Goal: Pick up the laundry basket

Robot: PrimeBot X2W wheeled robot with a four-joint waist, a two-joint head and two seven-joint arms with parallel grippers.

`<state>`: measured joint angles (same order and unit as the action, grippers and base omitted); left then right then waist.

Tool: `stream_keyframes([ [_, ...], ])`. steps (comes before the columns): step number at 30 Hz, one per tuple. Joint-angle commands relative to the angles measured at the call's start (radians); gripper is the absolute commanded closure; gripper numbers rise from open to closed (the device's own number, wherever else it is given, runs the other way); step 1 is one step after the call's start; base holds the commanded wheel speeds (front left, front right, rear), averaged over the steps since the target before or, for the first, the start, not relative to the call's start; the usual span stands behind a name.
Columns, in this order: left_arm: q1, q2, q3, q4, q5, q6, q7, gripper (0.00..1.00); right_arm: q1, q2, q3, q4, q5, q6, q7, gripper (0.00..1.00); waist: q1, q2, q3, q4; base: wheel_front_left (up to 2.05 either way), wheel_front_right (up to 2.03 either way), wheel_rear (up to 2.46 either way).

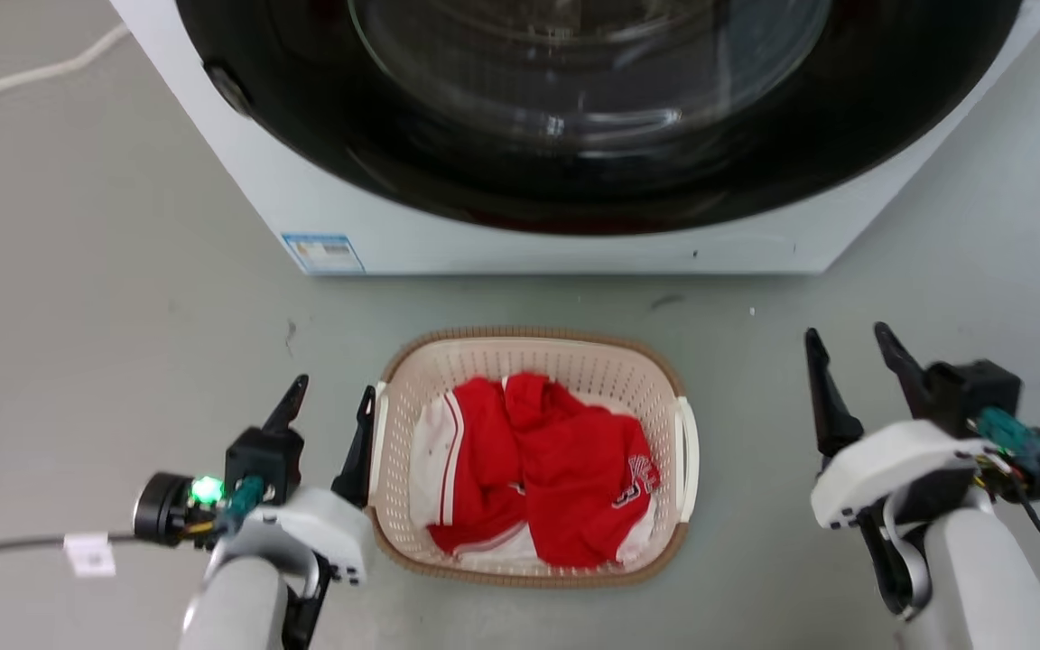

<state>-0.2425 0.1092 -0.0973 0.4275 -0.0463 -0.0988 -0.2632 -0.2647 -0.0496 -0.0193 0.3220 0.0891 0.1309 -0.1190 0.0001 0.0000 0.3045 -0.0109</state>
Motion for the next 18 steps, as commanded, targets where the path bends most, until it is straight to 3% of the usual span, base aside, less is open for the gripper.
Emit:
stream_keyframes([
  [1, -0.062, 0.016, -0.013, 0.066, 0.006, -0.008, -0.002, 0.00, -0.048, -0.001, 0.013, 0.043, -0.007, 0.000, 0.027, 0.00, -0.0001, 0.0000, 0.102, -0.003, 0.00, 0.00, 0.00],
  [7, -0.237, 0.044, -0.063, 0.291, 0.004, -0.025, -0.001, 0.00, -0.177, -0.001, 0.066, 0.212, -0.031, 0.000, 0.100, 0.00, -0.0001, 0.0000, 0.206, -0.007, 0.00, 0.00, 0.00],
  [18, -0.465, 0.072, -0.186, 0.578, -0.061, -0.031, 0.014, 0.00, -0.380, -0.001, 0.154, 0.507, 0.038, 0.000, 0.162, 0.00, -0.0001, 0.0000, 0.352, -0.021, 0.00, 0.00, 0.00],
])
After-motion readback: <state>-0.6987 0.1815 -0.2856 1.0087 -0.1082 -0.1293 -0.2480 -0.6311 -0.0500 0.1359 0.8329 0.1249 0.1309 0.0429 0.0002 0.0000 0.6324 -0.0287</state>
